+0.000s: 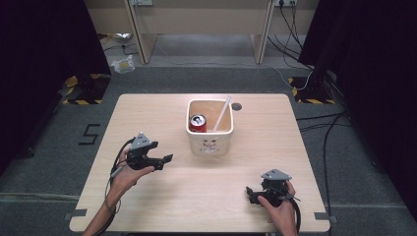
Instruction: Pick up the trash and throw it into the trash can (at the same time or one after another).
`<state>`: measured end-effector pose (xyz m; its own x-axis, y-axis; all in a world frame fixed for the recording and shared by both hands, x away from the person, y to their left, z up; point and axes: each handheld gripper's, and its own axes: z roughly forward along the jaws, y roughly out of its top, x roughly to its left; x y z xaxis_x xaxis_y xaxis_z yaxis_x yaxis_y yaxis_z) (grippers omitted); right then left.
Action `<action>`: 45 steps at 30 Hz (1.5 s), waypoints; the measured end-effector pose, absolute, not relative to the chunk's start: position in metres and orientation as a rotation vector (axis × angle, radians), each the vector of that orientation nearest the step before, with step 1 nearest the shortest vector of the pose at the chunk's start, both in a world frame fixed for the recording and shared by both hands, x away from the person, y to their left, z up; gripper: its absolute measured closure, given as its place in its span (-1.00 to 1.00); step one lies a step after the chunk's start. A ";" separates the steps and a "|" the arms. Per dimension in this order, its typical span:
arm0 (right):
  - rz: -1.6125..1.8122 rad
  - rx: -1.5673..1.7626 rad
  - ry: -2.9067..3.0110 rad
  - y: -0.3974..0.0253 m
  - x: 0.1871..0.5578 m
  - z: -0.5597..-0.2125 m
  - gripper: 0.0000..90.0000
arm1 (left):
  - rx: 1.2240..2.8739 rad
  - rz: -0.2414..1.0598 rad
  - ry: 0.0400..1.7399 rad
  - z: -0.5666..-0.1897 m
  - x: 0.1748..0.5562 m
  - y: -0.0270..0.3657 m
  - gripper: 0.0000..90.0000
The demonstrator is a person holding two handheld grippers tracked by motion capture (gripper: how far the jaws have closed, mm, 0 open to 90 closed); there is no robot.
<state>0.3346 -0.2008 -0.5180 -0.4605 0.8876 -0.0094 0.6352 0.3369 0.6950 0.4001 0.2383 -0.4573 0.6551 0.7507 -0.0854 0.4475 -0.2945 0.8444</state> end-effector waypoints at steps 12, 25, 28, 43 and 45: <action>0.890 1.342 2.219 -0.201 0.335 -0.518 -1.00 | 1.959 0.382 0.949 -0.476 0.392 0.242 -0.60; 0.893 1.346 2.217 -0.200 0.335 -0.518 -1.00 | 1.983 0.351 0.974 -0.499 0.384 0.246 -0.60; 0.891 1.346 2.217 -0.200 0.335 -0.518 -1.00 | 1.986 0.347 0.978 -0.501 0.383 0.248 -0.60; 0.891 1.344 2.218 -0.200 0.335 -0.518 -1.00 | 2.007 0.338 0.996 -0.512 0.376 0.252 -0.60; 0.891 1.343 2.220 -0.200 0.335 -0.518 -1.00 | 2.015 0.337 0.998 -0.513 0.375 0.252 -0.60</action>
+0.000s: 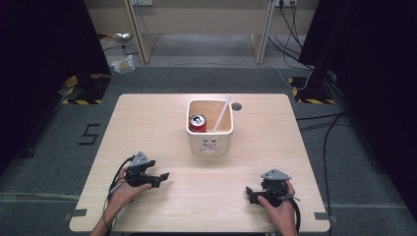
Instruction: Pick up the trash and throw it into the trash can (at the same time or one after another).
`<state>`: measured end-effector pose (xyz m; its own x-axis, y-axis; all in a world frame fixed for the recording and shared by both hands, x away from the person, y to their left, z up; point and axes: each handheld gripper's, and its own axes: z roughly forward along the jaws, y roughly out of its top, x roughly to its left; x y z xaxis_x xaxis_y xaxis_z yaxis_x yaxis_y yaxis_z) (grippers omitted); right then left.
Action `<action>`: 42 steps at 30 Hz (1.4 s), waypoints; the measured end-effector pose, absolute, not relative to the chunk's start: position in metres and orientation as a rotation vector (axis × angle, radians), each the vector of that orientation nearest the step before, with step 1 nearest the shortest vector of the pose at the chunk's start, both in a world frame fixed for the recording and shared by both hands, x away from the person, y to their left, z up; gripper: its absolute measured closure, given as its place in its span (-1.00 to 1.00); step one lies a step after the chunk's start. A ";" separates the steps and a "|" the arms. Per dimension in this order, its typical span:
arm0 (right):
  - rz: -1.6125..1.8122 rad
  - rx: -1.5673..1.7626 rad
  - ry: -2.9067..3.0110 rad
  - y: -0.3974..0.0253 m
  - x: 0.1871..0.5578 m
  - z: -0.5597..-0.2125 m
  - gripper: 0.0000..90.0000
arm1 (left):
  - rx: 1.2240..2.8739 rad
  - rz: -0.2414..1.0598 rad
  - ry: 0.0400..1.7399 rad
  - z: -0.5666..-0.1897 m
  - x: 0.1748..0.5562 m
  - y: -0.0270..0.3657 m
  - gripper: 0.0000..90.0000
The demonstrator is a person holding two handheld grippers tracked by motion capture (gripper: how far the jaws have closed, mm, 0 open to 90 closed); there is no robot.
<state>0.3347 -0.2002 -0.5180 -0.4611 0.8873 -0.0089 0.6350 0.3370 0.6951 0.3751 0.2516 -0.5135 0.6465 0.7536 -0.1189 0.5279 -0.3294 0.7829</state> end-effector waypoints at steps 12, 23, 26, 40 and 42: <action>0.890 1.342 2.219 -0.200 0.335 -0.518 -1.00 | 2.046 0.334 1.013 -0.522 0.371 0.252 -0.60; 0.890 1.343 2.219 -0.200 0.335 -0.518 -1.00 | 2.076 0.366 0.996 -0.523 0.363 0.251 -0.62; 0.890 1.342 2.219 -0.200 0.335 -0.518 -1.00 | 2.100 0.393 0.991 -0.523 0.362 0.252 -0.64; 0.890 1.341 2.220 -0.200 0.335 -0.518 -1.00 | 2.113 0.423 1.003 -0.523 0.360 0.250 -0.69; 0.890 1.341 2.220 -0.200 0.335 -0.518 -1.00 | 2.114 0.423 1.004 -0.523 0.360 0.250 -0.70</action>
